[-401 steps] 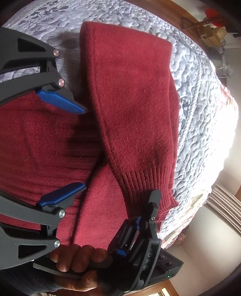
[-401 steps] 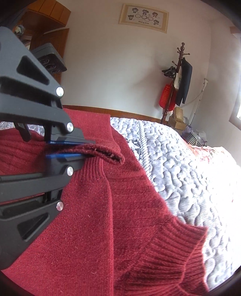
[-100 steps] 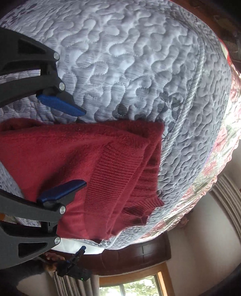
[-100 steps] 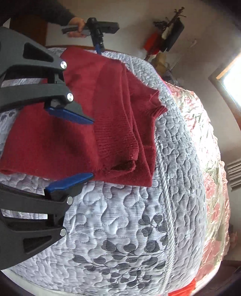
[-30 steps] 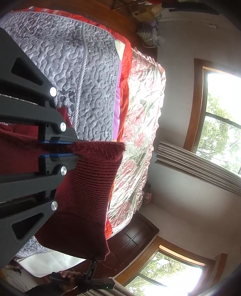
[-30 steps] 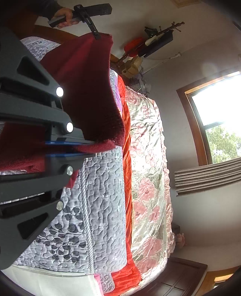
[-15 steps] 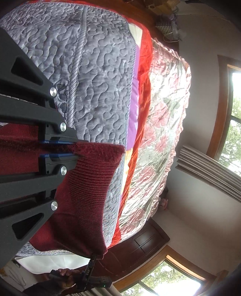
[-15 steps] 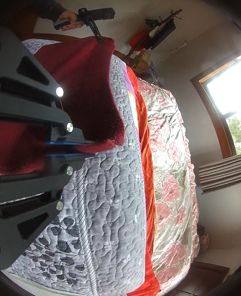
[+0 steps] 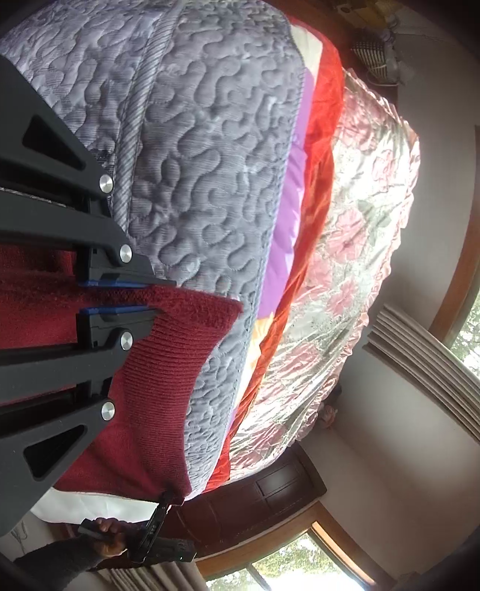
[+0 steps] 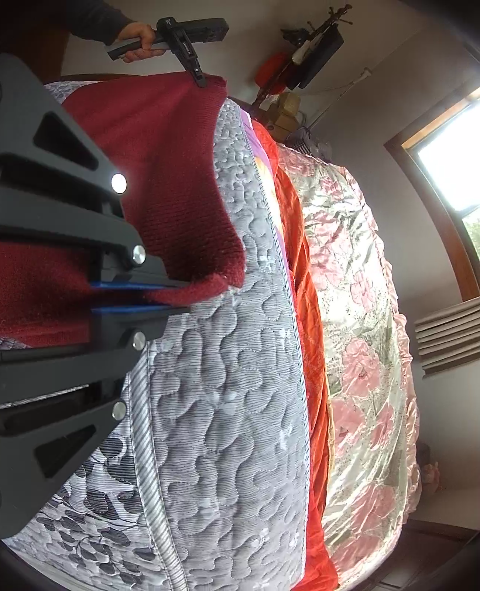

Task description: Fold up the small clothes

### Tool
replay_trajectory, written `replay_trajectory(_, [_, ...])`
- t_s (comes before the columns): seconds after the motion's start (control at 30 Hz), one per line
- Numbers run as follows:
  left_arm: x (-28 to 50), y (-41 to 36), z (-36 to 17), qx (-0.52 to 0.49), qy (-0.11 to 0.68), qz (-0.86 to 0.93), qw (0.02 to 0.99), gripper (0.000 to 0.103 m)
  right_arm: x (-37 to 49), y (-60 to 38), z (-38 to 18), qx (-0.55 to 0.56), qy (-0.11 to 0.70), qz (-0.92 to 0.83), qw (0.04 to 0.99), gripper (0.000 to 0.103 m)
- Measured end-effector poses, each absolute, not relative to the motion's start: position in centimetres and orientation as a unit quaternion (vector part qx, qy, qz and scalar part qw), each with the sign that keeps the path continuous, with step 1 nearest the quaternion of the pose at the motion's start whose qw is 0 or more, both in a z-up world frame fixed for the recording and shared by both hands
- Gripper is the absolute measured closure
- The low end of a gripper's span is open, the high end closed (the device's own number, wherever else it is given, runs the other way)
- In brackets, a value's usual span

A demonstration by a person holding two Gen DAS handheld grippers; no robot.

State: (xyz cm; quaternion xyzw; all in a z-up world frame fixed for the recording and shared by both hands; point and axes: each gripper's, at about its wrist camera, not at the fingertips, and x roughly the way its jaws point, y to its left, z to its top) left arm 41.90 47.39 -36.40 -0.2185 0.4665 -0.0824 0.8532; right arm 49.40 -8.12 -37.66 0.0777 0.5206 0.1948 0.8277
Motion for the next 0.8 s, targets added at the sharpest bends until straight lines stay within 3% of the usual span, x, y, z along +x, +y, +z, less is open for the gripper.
replay_trajectory(0.13, [42.8, 47.2, -36.7, -0.203, 0.480, -0.080, 0.850, 0.096, 50.1, -8.3, -39.0, 0.074, 0.532, 0.186, 0.823, 0.098])
replay_trajectory(0.33, [43.9, 48.3, -42.0, -0.221, 0.523, -0.049, 0.822, 0.096, 51.3, -8.9, -42.4, 0.086, 0.555, 0.167, 0.810, 0.098])
replay_trajectory(0.43, [44.4, 48.3, -44.7, -0.221, 0.552, -0.031, 0.803, 0.089, 51.7, -8.7, -43.8, 0.086, 0.564, 0.166, 0.804, 0.094])
replay_trajectory(0.47, [44.5, 48.4, -45.0, -0.229, 0.556, -0.028, 0.799, 0.088, 51.6, -8.8, -43.6, 0.089, 0.562, 0.170, 0.804, 0.086])
replay_trajectory(0.5, [44.5, 48.5, -44.7, -0.231, 0.556, -0.022, 0.798, 0.080, 51.4, -8.9, -43.2, 0.094, 0.558, 0.171, 0.807, 0.080])
replay_trajectory(0.53, [44.4, 48.6, -44.1, -0.228, 0.553, -0.014, 0.801, 0.070, 50.9, -9.1, -42.4, 0.097, 0.548, 0.166, 0.814, 0.065])
replay_trajectory(0.57, [44.1, 48.6, -43.2, -0.218, 0.550, 0.000, 0.806, 0.066, 50.3, -9.4, -41.4, 0.099, 0.536, 0.160, 0.823, 0.063])
replay_trajectory(0.7, [40.5, 46.7, -37.8, -0.171, 0.506, -0.004, 0.845, 0.065, 46.8, -9.2, -38.2, 0.094, 0.506, 0.186, 0.837, 0.069])
replay_trajectory(0.8, [38.1, 42.5, -36.6, -0.136, 0.503, -0.071, 0.851, 0.065, 45.0, -7.7, -39.0, 0.082, 0.522, 0.211, 0.822, 0.072])
